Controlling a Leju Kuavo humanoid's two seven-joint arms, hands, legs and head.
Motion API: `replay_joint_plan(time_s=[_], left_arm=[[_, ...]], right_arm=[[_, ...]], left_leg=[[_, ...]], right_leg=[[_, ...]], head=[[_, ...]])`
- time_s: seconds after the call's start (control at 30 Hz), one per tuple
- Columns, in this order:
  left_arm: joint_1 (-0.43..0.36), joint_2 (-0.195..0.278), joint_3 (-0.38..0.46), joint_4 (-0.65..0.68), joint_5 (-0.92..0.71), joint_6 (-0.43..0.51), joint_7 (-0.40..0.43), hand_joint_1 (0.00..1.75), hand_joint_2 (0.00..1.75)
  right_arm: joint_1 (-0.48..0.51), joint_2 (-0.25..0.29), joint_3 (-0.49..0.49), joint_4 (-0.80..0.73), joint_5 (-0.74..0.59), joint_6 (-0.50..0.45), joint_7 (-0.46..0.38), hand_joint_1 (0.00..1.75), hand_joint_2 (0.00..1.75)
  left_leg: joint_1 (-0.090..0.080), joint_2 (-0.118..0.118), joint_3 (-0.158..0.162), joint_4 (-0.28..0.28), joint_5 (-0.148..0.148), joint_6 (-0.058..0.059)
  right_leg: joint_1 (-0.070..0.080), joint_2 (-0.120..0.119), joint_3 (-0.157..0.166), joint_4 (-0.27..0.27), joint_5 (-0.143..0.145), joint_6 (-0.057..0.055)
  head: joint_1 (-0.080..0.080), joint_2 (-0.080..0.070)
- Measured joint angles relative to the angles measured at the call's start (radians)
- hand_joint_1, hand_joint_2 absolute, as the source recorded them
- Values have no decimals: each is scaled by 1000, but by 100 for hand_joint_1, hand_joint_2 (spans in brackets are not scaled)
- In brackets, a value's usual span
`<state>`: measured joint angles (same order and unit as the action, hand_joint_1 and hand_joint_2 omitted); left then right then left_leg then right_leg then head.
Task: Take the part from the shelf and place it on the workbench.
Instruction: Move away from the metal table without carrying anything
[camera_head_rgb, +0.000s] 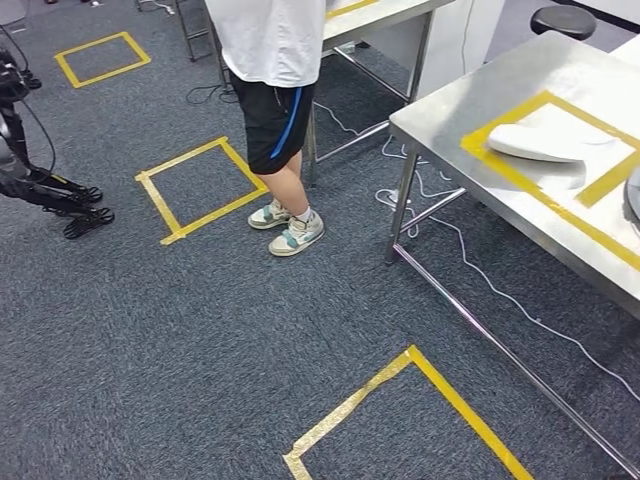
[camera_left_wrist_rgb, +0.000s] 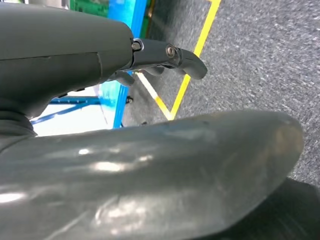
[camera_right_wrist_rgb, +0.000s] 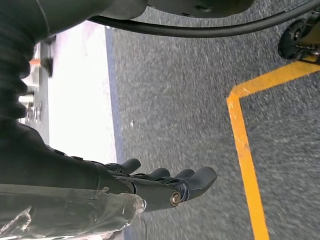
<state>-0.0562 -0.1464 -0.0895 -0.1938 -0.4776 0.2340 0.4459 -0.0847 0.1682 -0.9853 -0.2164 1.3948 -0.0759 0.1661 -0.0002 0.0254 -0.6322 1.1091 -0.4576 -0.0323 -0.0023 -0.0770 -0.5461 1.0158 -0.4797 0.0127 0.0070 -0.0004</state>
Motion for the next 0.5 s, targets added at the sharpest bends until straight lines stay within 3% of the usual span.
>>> replay_joint_plan(time_s=[0.07,0.1,0.13,0.2,0.27,0.3,0.37,0.4,0.43,0.5], left_arm=[[-3,0,0,0,0,0,1,0,0],[-2,0,1,0,0,1,1,0,0],[-2,1,1,0,0,1,2,0,0],[-1,2,2,0,0,2,3,0,0],[-2,2,2,0,0,3,3,0,0],[-2,3,2,0,-1,4,3,0,0],[-1,4,2,0,-1,8,4,0,0],[-1,4,2,0,-3,8,5,0,0],[-1,4,1,0,-10,7,6,0,0],[-2,6,-1,0,-30,0,13,0,0]], right_arm=[[0,0,0,0,-1,0,0,0,175],[-1,-1,0,0,-2,0,0,0,175],[-2,-1,0,0,-3,0,0,0,175],[-2,-1,0,0,-4,1,-1,0,175],[1,-1,0,0,-4,1,-1,0,175],[2,-1,0,0,-4,1,-1,0,175],[3,-1,0,0,-4,0,0,0,175],[2,-1,0,0,-4,-1,0,0,175],[2,-1,0,0,-4,-2,0,0,175],[0,0,0,0,-3,-4,0,0,175]], left_leg=[[-4,39,37,-69,11,4],[-5,43,53,-100,16,13],[-4,31,55,-110,15,22],[2,-11,53,-112,19,42],[2,-38,52,-112,20,48],[2,-53,52,-112,21,48],[3,-84,53,-112,23,46],[4,-99,54,-112,23,44],[3,-113,53,-111,25,39],[4,-140,47,-110,29,26]], right_leg=[[7,-16,3,2,-5,8],[9,-21,6,6,-13,17],[10,-13,4,18,-26,26],[6,34,-31,109,-82,40],[4,71,-99,249,-142,43],[4,75,-122,290,-150,43],[1,81,-116,264,-111,42],[-2,93,-87,198,-71,42],[-9,125,-55,126,-41,44],[-18,178,-11,27,-8,41]], head=[[0,0],[1,0],[3,0],[11,0],[14,0],[15,0],[15,0],[15,0],[15,0],[16,0]])
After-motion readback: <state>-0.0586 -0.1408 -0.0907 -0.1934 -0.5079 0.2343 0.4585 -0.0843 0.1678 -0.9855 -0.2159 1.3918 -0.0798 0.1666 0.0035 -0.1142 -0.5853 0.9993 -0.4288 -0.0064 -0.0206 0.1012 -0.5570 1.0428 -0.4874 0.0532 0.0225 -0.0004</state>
